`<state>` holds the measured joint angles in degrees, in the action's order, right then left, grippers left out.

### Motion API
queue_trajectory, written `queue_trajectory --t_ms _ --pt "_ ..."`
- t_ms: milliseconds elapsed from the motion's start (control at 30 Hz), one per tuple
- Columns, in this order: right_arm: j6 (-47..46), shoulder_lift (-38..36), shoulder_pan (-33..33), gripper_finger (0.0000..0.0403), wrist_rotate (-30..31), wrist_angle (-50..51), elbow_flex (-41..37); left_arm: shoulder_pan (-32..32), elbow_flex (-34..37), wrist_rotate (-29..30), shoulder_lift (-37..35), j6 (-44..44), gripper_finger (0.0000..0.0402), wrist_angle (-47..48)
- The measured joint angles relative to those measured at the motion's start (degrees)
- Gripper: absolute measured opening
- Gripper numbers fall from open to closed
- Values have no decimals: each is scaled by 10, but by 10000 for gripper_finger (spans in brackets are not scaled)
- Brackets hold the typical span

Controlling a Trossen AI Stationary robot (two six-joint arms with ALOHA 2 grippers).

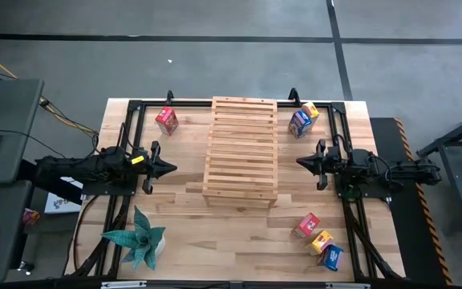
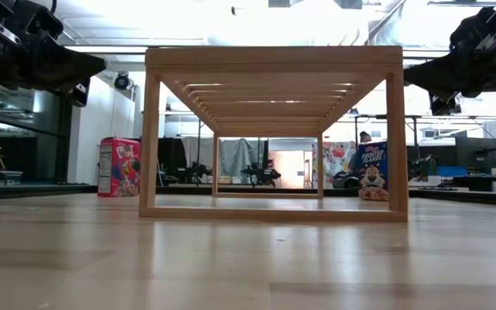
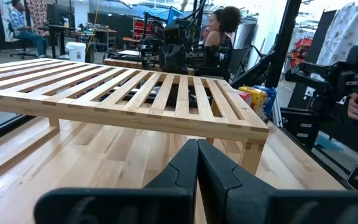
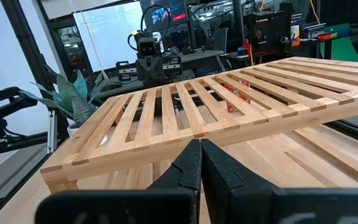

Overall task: Stack cereal on shelf
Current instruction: Put the top blue cereal box on the shelf

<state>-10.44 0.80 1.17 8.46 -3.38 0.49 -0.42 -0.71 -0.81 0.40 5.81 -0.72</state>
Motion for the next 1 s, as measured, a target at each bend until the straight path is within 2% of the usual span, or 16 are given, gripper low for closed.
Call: queue_trajectory --t_ms 200,400,500,600,700,800,900,1000 --pt "-3 0 0 0 37 -112 0 0 0 0 0 0 0 0" --pt "-67 39 0 10 103 -238 0 0 0 0 0 0 0 0" --pt "-62 94 0 45 111 -263 14 0 0 0 0 0 0 0" --pt "-66 170 -4 105 129 -273 59 0 0 0 0 0 0 0" --pt "-71 257 -10 177 171 -217 127 0 0 0 0 0 0 0" --pt "-67 339 -23 240 244 -79 222 0 0 0 0 0 0 0" --pt "-132 416 -44 281 319 110 317 0 0 0 0 0 0 0" --pt "-222 488 -68 297 367 255 385 0 0 0 0 0 0 0"
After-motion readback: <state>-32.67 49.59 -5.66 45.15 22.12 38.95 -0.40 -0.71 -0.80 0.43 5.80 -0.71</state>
